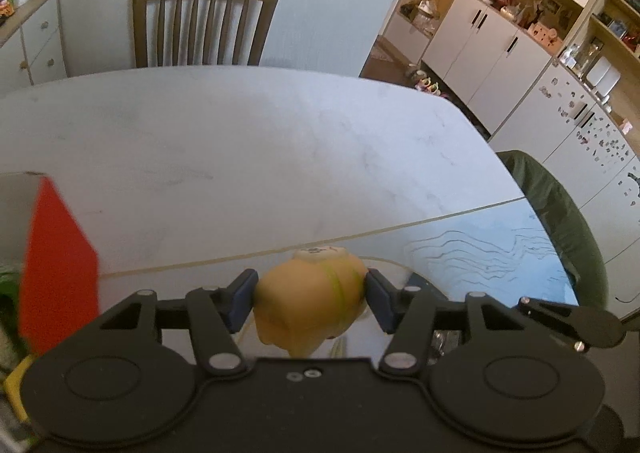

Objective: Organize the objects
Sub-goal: 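Carry clear bag and yellow plush up and over into the cardboard box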

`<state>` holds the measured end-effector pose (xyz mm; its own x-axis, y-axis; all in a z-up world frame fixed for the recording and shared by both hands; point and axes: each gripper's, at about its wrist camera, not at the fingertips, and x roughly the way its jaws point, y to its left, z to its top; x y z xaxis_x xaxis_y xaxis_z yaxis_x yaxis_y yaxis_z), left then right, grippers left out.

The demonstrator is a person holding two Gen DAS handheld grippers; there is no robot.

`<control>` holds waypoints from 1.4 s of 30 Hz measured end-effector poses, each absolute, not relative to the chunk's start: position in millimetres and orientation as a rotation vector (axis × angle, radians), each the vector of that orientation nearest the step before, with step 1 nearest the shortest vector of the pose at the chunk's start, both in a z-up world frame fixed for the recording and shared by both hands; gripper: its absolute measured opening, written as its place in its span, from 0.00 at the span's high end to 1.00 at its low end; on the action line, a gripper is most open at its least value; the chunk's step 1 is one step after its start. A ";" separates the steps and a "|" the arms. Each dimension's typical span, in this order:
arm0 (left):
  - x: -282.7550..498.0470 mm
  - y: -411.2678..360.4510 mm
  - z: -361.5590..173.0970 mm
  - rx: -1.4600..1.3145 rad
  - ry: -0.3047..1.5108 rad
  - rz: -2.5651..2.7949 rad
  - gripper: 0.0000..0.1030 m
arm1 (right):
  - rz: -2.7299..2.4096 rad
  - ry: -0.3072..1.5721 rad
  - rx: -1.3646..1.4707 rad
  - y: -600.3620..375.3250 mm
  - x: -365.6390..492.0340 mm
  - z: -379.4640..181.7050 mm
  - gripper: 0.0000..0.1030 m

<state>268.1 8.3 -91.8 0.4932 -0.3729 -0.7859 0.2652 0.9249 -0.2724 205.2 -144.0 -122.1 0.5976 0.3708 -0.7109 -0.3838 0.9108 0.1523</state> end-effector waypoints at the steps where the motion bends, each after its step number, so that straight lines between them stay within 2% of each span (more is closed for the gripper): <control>1: 265.0 11.3 -88.4 -0.127 0.977 -0.389 0.44 | 0.441 0.815 -0.016 -141.8 202.2 -117.8 0.57; 21: 202.1 108.9 -21.5 -0.224 0.882 -0.335 0.44 | 0.546 0.731 -0.079 -51.7 165.5 -38.9 0.57; 42: 179.1 228.9 -13.2 -0.252 0.848 -0.215 0.44 | 0.619 0.722 -0.112 46.8 161.1 -27.1 0.57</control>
